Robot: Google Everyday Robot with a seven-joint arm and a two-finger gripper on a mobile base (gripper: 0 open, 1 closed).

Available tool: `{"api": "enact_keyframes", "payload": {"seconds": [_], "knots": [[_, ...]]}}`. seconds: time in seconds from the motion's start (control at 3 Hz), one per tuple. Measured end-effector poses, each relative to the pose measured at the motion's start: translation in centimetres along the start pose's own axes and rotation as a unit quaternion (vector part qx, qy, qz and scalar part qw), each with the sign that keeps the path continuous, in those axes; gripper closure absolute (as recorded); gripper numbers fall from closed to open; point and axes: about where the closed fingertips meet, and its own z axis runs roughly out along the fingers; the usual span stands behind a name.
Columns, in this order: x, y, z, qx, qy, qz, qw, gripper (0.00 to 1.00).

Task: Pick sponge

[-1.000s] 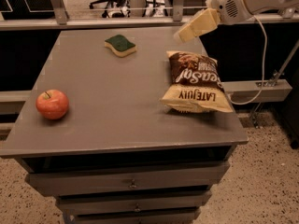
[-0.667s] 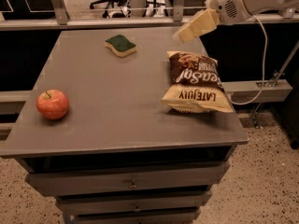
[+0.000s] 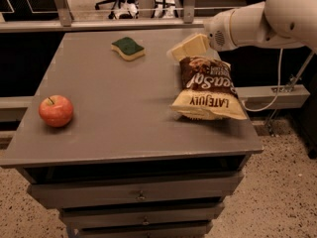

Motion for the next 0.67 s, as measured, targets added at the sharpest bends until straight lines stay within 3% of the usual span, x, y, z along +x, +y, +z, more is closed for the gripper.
{"api": "enact_keyframes", "payload": {"seconds": [0.33,0.67], "knots": [[1.0,-0.9,2.9,0.009,-0.024,-0.009,0.9996,0.00],[-0.4,-0.8,6.1,0.022,-0.013,-0.020,0.9995,0.00]]}}
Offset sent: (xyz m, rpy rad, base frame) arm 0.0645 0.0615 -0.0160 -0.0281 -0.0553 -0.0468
